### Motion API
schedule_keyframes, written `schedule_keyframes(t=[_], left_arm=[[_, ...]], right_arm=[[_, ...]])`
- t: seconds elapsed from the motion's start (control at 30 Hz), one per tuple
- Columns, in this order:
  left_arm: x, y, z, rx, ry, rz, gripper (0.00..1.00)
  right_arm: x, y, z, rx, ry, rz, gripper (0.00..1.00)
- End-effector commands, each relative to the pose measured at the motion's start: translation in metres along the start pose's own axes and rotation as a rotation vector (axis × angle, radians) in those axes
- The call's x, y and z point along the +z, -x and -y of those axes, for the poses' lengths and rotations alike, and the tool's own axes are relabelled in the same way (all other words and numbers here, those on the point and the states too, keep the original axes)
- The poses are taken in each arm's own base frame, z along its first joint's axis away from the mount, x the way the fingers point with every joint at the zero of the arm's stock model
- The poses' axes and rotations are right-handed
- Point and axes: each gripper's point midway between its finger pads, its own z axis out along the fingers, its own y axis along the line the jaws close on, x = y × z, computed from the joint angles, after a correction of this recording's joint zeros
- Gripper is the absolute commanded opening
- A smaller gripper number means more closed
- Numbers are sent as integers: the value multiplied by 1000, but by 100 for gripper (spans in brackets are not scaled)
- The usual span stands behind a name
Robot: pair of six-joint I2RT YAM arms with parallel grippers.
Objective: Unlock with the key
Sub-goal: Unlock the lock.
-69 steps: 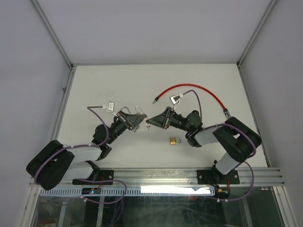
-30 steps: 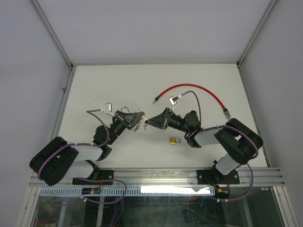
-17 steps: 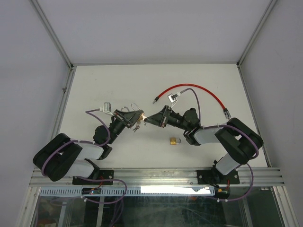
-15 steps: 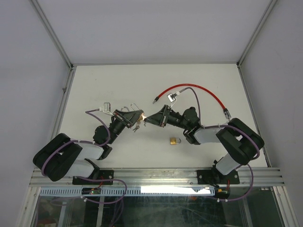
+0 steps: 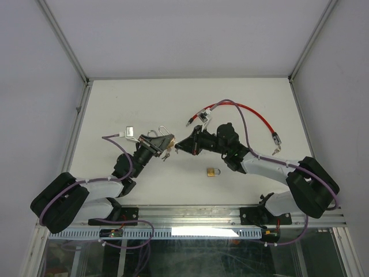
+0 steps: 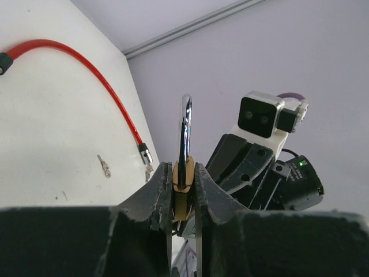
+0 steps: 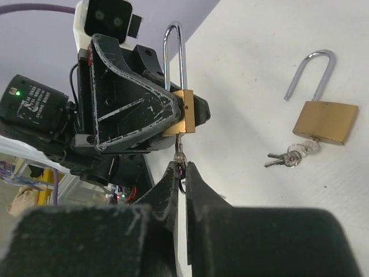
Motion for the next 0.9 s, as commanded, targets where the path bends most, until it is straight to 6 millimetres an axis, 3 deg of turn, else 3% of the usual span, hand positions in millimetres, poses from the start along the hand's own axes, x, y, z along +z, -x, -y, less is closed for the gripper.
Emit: schedule_keyframes(t=[0.0, 0.1, 0.17, 0.5, 0.63, 0.87], left_arm=[[-6, -42, 2, 40, -21, -165, 0], [-15, -37, 14, 53, -106, -137, 0], [-20, -36, 25, 80, -167, -140, 0], [-42, -60, 70, 183, -465, -280, 0], [-47, -66, 77, 210, -523, -315, 0], [-51, -58, 88, 252, -565, -270, 0]], right_arm=[[7, 49, -35, -161, 95, 151, 0], [1, 65, -33, -191, 109, 220, 0], [-9, 57, -55, -105, 249, 171, 0], [-41, 78, -82, 104, 516, 173, 0], [-37, 77, -76, 215, 529, 134, 0], [-37, 75, -57, 427, 551, 128, 0]])
